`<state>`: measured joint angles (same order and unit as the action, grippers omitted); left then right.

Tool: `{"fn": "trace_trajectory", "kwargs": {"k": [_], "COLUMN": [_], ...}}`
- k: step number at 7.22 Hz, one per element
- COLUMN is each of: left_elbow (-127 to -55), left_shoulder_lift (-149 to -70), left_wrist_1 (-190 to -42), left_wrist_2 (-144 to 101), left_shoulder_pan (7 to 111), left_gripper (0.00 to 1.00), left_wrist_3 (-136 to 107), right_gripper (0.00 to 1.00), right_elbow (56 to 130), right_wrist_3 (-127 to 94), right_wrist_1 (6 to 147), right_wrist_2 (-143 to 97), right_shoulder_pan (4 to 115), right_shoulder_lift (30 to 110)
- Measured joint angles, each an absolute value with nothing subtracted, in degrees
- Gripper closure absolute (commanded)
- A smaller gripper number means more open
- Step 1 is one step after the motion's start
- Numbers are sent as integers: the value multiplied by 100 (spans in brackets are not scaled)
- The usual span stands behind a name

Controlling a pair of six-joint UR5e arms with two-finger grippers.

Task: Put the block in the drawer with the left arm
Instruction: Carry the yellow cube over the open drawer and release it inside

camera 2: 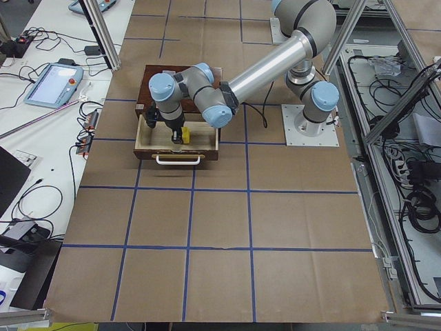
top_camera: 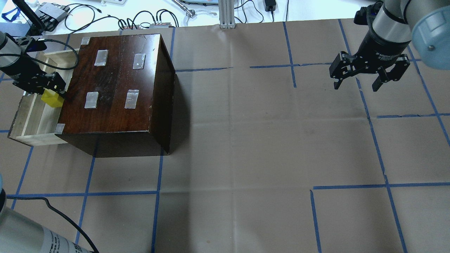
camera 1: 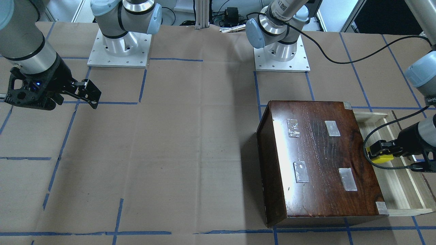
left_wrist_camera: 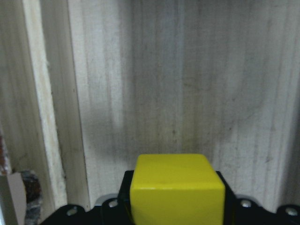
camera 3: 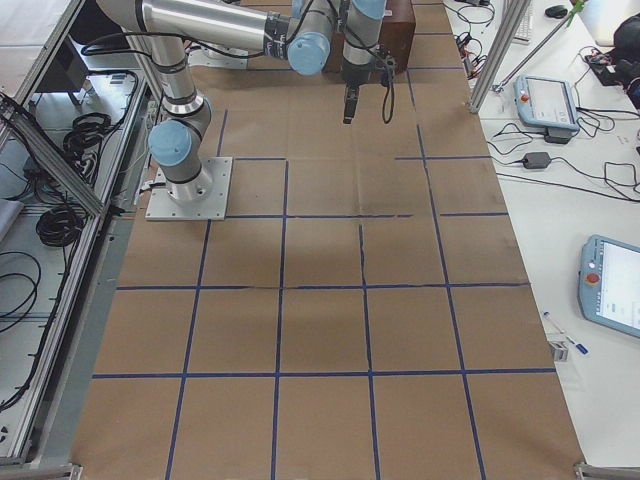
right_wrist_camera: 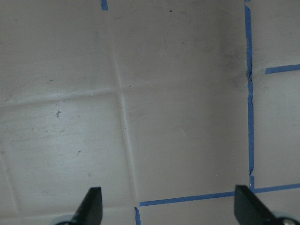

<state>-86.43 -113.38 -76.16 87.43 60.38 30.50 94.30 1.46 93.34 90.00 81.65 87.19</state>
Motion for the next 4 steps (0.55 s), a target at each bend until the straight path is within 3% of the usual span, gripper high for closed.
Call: {"fn": "trace_trajectory", "kwargs": {"k": [1, 2, 3, 4], "left_elbow": [-8643, -8645, -8647, -8651], "left_shoulder_lift": [-11348, -11350, -11349, -11348], "left_wrist_1": [-7613, -7613, -7617, -7621], "left_wrist_2": [8745, 8755, 8751, 8734], "left_shoulder_pan": [6050, 6056, 6060, 6063], "left_gripper": [69, 36, 18, 10], "left_wrist_3": [3052, 3054, 3050, 3045], "right_gripper": [0, 0, 0, 0], "right_elbow": [9431, 9431, 9431, 9431], "right_wrist_3": [148, 149, 147, 146], "right_wrist_1": [9334, 9334, 9334, 9334], "right_wrist_2": [9000, 9000, 9000, 9000], "right_shoulder_pan": [8165, 8165, 8165, 8165], "right_shoulder_lift": [8719, 8719, 8719, 8719]}}
